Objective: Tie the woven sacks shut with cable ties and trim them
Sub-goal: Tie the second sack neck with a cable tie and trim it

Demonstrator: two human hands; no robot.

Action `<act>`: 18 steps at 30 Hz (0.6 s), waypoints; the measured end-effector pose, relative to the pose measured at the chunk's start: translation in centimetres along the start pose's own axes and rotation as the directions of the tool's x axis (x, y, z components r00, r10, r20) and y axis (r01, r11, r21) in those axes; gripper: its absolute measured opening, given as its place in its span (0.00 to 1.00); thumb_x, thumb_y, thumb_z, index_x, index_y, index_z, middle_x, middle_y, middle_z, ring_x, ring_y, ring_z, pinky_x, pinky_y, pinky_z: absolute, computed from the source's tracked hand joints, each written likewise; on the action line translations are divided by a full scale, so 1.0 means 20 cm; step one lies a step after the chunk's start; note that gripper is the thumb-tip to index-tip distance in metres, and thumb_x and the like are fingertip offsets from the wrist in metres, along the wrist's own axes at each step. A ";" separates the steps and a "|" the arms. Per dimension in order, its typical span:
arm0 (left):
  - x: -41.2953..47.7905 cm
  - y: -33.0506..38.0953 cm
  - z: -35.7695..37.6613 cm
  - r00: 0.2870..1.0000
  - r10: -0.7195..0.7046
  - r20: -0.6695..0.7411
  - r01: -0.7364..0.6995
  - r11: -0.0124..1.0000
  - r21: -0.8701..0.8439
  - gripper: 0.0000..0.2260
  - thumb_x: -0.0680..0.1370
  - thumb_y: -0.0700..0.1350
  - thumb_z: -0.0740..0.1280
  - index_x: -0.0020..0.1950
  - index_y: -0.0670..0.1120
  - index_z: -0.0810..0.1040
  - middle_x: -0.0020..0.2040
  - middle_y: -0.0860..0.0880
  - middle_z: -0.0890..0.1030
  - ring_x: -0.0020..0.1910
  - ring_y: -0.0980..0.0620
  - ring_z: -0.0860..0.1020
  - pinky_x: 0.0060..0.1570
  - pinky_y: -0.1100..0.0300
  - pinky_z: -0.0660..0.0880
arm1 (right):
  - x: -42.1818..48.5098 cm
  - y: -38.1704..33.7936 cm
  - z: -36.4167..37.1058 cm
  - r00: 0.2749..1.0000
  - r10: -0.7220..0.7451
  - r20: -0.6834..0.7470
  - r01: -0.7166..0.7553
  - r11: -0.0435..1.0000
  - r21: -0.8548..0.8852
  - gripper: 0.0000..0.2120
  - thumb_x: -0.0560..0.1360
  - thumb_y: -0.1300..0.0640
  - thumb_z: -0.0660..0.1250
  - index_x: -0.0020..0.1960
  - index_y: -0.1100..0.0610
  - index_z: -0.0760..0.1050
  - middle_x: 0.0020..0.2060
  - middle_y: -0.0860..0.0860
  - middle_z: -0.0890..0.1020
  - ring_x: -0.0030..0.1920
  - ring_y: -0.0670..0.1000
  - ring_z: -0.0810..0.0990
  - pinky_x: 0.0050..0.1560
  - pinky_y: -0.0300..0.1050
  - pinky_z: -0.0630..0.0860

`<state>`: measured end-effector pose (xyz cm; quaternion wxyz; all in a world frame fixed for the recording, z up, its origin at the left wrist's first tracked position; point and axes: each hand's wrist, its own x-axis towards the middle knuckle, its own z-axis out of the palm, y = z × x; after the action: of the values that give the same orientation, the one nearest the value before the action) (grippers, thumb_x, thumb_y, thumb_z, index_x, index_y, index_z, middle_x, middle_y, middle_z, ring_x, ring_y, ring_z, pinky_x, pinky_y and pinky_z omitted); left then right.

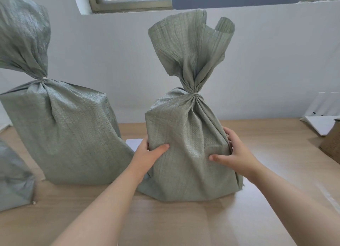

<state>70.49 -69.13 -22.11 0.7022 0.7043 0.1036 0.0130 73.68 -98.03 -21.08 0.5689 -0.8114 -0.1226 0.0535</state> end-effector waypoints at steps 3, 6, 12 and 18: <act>-0.01 0.00 0.00 0.999 0.044 -0.012 -0.044 0.999 0.012 0.19 0.73 0.45 0.77 0.62 0.54 0.77 0.56 0.54 0.85 0.56 0.55 0.83 0.55 0.56 0.80 | -0.01 -0.02 0.00 1.000 -0.005 0.009 0.005 1.000 0.011 0.44 0.66 0.68 0.80 0.74 0.47 0.63 0.60 0.39 0.77 0.53 0.28 0.77 0.51 0.27 0.76; -0.03 0.02 -0.01 0.994 0.097 -0.039 -0.094 0.993 0.064 0.21 0.72 0.46 0.78 0.62 0.57 0.77 0.57 0.56 0.84 0.58 0.58 0.81 0.55 0.58 0.79 | -0.03 -0.04 -0.01 1.000 -0.009 0.001 0.009 1.000 -0.003 0.44 0.66 0.68 0.79 0.74 0.47 0.64 0.61 0.39 0.75 0.51 0.24 0.75 0.45 0.21 0.72; -0.11 0.05 -0.06 0.991 0.125 -0.057 -0.115 0.981 0.155 0.35 0.70 0.50 0.78 0.74 0.61 0.67 0.66 0.60 0.78 0.70 0.56 0.72 0.68 0.51 0.71 | -0.08 -0.09 -0.01 1.000 -0.016 -0.016 0.015 0.996 -0.083 0.43 0.66 0.66 0.80 0.73 0.46 0.63 0.63 0.39 0.73 0.53 0.20 0.70 0.47 0.18 0.68; -0.34 0.13 -0.16 0.991 0.108 -0.083 -0.085 0.966 0.246 0.38 0.73 0.50 0.77 0.78 0.58 0.61 0.73 0.53 0.70 0.70 0.57 0.68 0.63 0.62 0.66 | -0.23 -0.23 0.00 0.999 0.023 -0.048 -0.033 0.976 -0.215 0.47 0.65 0.55 0.81 0.77 0.44 0.60 0.72 0.43 0.68 0.71 0.43 0.64 0.69 0.43 0.62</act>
<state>63.63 -67.01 -18.67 0.6039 0.7874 0.1034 0.0683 68.66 -97.66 -16.93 0.4792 -0.8711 -0.1034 0.0294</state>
